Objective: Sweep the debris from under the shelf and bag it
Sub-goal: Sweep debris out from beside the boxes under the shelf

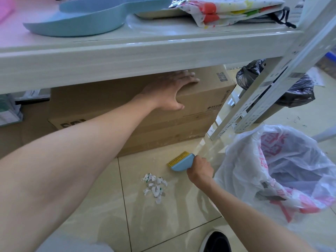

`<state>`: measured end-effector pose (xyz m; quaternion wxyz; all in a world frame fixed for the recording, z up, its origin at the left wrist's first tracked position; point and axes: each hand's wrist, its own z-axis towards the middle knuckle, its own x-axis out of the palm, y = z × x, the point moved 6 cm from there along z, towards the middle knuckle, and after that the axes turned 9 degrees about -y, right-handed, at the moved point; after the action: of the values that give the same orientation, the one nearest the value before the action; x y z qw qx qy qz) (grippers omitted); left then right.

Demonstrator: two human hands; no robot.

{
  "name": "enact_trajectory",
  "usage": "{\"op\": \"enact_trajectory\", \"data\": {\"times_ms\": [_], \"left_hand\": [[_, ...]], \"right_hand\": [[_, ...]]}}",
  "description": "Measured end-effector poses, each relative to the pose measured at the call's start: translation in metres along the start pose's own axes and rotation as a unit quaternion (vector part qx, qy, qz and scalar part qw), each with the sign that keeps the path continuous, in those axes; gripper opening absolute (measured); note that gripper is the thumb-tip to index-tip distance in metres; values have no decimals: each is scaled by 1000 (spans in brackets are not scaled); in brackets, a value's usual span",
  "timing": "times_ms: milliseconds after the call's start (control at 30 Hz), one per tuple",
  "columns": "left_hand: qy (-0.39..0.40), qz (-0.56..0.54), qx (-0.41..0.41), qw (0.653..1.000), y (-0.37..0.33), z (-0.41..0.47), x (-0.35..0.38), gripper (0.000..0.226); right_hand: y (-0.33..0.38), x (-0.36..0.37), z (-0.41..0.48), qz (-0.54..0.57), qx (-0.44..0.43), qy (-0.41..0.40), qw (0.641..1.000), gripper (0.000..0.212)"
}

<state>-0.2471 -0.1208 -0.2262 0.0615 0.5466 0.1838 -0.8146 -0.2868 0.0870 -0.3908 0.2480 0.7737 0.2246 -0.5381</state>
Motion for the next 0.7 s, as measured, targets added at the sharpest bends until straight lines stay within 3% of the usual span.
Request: {"op": "enact_trajectory", "data": {"times_ms": [300, 700], "left_hand": [[101, 28, -36, 994, -15, -5, -5, 95], [115, 48, -141, 982, -53, -86, -79, 83]], "right_hand": [[-14, -59, -3, -16, 2, -39, 999, 24], [-1, -161, -40, -14, -6, -104, 995, 20]]}}
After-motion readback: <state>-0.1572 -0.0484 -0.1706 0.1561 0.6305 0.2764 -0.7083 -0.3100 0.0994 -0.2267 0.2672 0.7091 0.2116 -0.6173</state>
